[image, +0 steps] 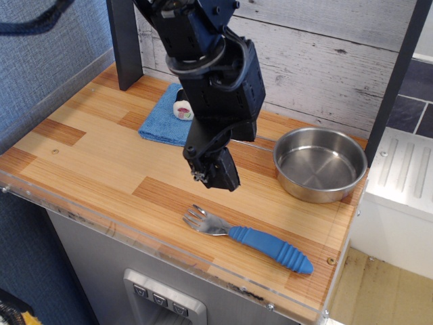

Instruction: Pick up the sushi and place it on the left of the blue fork

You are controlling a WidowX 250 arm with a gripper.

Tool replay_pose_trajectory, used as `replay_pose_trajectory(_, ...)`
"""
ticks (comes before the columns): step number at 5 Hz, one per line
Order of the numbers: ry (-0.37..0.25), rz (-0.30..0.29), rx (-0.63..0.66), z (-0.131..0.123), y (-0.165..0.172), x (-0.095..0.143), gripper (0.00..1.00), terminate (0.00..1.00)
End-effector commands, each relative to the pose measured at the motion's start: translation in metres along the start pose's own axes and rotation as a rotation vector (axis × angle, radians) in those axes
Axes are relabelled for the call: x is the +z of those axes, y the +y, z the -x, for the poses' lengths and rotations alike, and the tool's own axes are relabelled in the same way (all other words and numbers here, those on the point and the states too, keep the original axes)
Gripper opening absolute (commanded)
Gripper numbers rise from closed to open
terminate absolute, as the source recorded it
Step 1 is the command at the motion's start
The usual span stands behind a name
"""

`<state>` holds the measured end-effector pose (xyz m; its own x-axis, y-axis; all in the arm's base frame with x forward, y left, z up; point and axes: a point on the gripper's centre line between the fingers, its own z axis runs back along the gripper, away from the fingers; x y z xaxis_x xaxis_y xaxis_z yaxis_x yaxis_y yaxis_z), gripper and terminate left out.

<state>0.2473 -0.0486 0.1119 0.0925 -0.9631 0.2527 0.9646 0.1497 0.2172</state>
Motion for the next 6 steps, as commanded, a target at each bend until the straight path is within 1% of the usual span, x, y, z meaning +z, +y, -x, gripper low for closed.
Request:
replay_pose_trajectory(1,0.0,0.0,0.0,0.0,0.0,0.0,1.0,0.0)
replay_pose_trajectory(2,0.033,0.005,0.124,0.024,0.025,-0.002,1.0,0.0)
replay_pose_trajectory(3,0.052,-0.014,0.251,0.045,0.049,-0.007,1.0,0.0)
replay_pose_trajectory(4,0.071,-0.057,0.383,0.067,0.069,-0.009,1.0,0.0)
replay_pose_trajectory(5,0.081,-0.067,0.46,0.087,0.091,-0.015,1.0,0.0)
replay_pose_trajectory(6,0.088,-0.08,0.482,0.104,0.114,-0.02,1.0,0.0)
